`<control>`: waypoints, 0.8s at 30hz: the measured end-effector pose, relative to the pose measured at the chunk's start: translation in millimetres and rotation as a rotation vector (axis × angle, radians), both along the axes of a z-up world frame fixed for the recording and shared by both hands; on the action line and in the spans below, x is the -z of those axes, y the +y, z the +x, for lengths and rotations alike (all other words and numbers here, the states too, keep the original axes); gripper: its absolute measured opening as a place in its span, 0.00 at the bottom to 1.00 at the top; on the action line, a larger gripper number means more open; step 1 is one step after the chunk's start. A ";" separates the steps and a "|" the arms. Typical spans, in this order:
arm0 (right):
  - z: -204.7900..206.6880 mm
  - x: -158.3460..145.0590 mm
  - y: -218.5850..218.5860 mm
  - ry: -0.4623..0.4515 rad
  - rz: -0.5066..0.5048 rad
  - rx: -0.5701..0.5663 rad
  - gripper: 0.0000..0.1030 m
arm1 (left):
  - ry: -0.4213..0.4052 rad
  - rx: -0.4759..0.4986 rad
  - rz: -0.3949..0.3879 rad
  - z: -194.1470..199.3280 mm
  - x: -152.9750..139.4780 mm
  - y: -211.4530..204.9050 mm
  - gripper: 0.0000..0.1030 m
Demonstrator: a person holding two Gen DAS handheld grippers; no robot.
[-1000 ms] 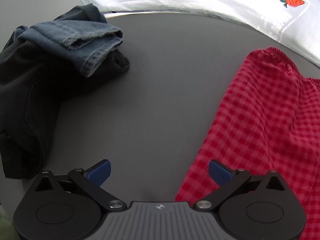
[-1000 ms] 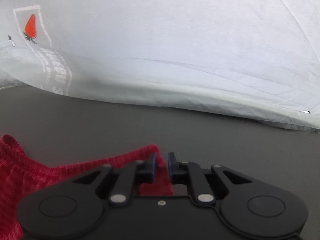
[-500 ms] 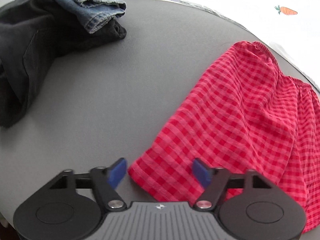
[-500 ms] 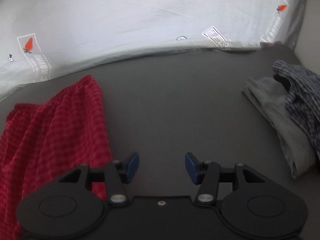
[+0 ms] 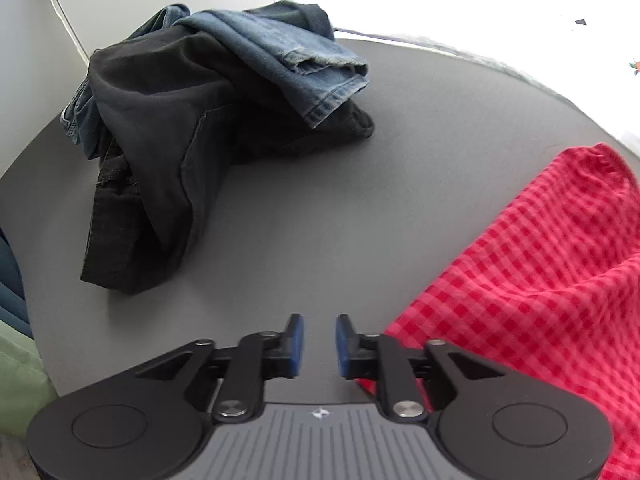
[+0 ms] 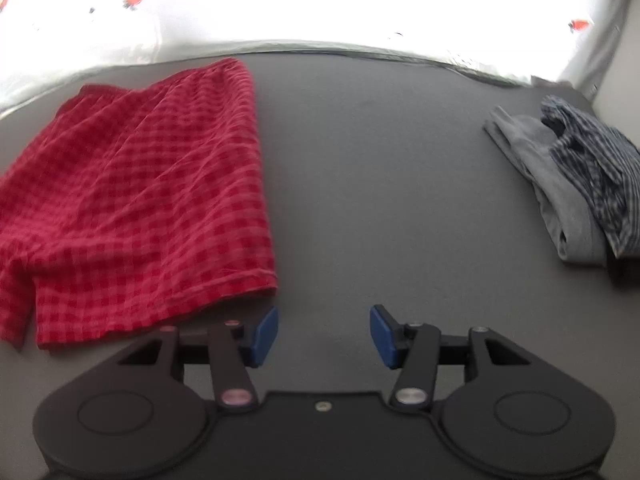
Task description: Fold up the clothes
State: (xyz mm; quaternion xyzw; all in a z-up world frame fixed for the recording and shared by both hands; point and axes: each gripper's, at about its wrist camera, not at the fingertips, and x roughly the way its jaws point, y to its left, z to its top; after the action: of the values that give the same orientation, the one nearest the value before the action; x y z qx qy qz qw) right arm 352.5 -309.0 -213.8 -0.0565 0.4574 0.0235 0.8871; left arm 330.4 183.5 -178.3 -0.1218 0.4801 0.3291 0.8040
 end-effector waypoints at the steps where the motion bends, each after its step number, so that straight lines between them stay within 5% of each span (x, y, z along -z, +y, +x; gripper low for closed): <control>1: 1.1 2.8 4.9 -0.007 -0.014 -0.031 0.51 | -0.028 0.010 -0.012 -3.7 -4.2 -5.5 0.43; 2: 2.6 5.6 8.8 -0.013 -0.022 -0.053 0.51 | -0.059 0.027 -0.027 -8.9 -9.1 -13.0 0.52; 6: 11.3 17.4 21.2 -0.031 -0.030 -0.114 0.50 | -0.081 0.134 -0.067 -1.4 -13.0 -56.2 0.57; 9: 16.5 14.9 26.8 -0.083 -0.030 -0.154 0.30 | -0.059 0.270 -0.059 14.2 -8.4 -93.3 0.59; 10: 15.5 7.5 29.9 -0.127 -0.062 -0.161 0.12 | -0.047 0.320 -0.040 20.4 -6.6 -105.7 0.60; 11: 14.4 0.2 33.1 -0.171 -0.094 -0.169 0.06 | -0.038 0.366 -0.022 26.5 -3.1 -117.7 0.62; 14: -9.4 -29.9 58.7 -0.402 -0.344 -0.315 0.06 | -0.009 0.418 -0.009 36.0 6.1 -133.9 0.64; 16: -26.8 -35.2 75.5 -0.476 -0.483 -0.457 0.06 | 0.009 0.420 -0.008 37.2 11.6 -135.6 0.64; 18: -31.0 -26.3 81.5 -0.417 -0.487 -0.513 0.06 | 0.028 0.422 -0.008 38.3 17.2 -137.2 0.64; 21: -22.0 6.7 78.3 -0.184 -0.406 -0.464 0.11 | 0.056 0.424 -0.007 40.1 25.6 -139.7 0.68; 24: -28.2 21.6 68.7 -0.120 -0.432 -0.398 0.25 | 0.084 0.427 -0.006 41.8 33.9 -142.2 0.70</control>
State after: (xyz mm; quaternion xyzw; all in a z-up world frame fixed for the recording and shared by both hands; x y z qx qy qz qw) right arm 324.4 -240.3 -235.3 -0.3340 0.3785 0.0958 0.8579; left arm 372.2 41.3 -212.3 -0.0061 0.5290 0.1546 0.8344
